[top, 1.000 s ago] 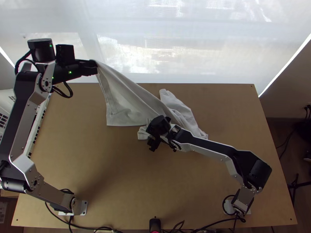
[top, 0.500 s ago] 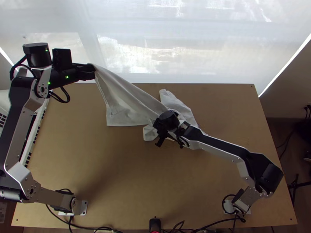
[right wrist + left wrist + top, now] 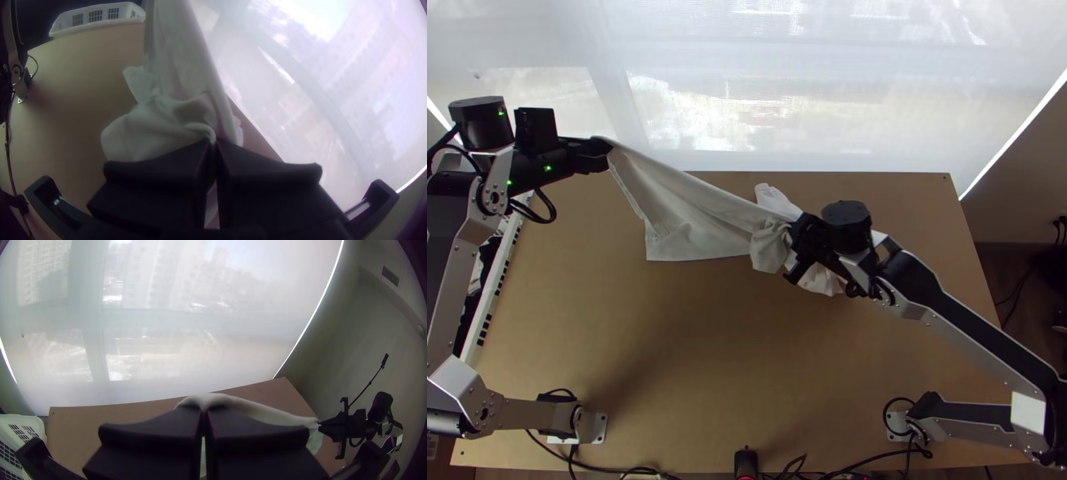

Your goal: Fold the t-shirt

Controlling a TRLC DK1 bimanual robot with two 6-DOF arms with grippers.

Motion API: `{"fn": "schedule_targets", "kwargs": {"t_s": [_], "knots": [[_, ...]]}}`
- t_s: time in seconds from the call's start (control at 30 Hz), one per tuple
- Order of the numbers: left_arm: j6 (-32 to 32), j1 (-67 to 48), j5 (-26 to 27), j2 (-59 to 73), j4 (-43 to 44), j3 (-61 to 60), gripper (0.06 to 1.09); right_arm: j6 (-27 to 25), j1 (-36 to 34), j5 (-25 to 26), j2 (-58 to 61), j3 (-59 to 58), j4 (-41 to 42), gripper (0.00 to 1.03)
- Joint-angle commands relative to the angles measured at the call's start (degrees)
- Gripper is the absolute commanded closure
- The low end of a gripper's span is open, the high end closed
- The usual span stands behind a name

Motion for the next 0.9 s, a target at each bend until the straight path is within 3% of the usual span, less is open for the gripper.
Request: {"fn": "schedule_targets", "kwargs": {"t_s": [0.0, 0.23, 0.57, 0.67, 0.77, 0.87], "knots": [[1.31, 0.68, -0.43, -3.17, -1.42, -3.56, 1.05, -3.61, -9.0, -0.41, -10.22, -1.92, -5.89, 1.0], [2.62, 0.06, -0.96, -7.65, -1.77, -12.96, 1.05, -4.66, -19.46, -7.44, -10.04, -10.88, -1.85, 1.0], [6.14, -8.55, -1.22, -11.52, -2.91, -29.31, 1.05, -4.4, -24.2, -11.39, 3.94, -18.27, 11.51, 1.0], [6.76, -10.22, -1.31, -10.99, -2.65, -32.21, 1.05, -4.31, -25.52, -11.39, 7.28, -20.02, 15.11, 0.88], [7.28, -11.45, -1.31, -9.24, -2.82, -33.53, 1.05, -4.4, -26.75, -11.31, 9.56, -21.43, 17.22, 0.85], [7.28, -12.85, -1.31, -7.83, -2.82, -33.09, 1.05, -4.75, -29.39, -11.31, 12.72, -22.66, 18.63, 0.71]]}}
